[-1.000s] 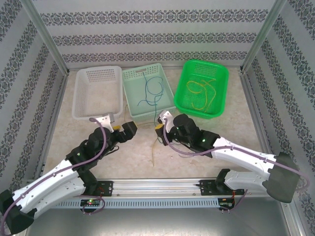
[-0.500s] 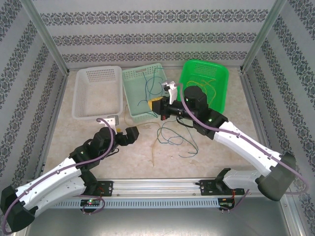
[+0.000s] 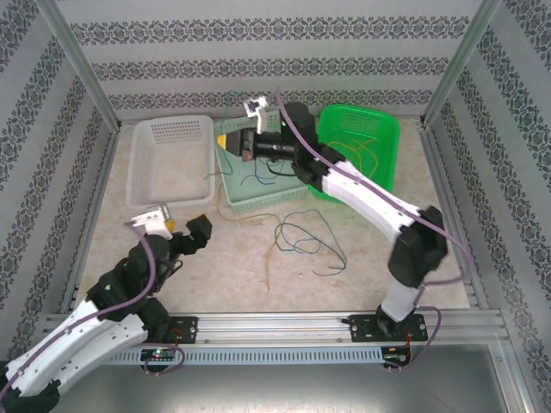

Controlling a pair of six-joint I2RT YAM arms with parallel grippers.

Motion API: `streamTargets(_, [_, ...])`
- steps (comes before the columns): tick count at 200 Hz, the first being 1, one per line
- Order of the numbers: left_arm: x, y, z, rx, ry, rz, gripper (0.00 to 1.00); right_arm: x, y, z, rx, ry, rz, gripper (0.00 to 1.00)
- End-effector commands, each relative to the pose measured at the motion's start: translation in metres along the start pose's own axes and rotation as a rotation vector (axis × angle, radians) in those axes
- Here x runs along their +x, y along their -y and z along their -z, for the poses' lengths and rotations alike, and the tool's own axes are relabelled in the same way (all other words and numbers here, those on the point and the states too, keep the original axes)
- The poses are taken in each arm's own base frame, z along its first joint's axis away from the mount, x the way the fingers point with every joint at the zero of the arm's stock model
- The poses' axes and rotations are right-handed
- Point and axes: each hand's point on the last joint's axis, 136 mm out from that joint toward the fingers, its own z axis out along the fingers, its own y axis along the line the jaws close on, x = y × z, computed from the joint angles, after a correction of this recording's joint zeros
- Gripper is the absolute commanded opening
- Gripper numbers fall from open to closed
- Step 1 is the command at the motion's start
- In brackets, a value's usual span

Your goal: Untangle the cables

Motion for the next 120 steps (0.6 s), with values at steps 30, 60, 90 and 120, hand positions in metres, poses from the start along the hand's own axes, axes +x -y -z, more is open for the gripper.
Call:
streamTargets(30, [-0.022, -0.056, 0.032, -0.199, 0.116, 0.019, 1.00, -0.023, 0.040, -0.084, -0.155, -0.029, -0.148, 0.00])
streamTargets(60, [-0.023, -0.064, 0.037, -0.222, 0.129, 0.026, 1.00, -0.016, 0.085, -0.121, -0.151, -0.022, -0.233, 0.00])
streamTargets(90, [-0.023, -0.071, 0.040, -0.255, 0.137, 0.024, 1.00, -0.006, 0.124, -0.140, -0.117, 0.005, -0.319, 0.00])
streamTargets(120, [-0.020, -0.073, 0.039, -0.262, 0.130, 0.025, 1.00, 0.012, 0.149, -0.154, -0.082, 0.005, -0.370, 0.00])
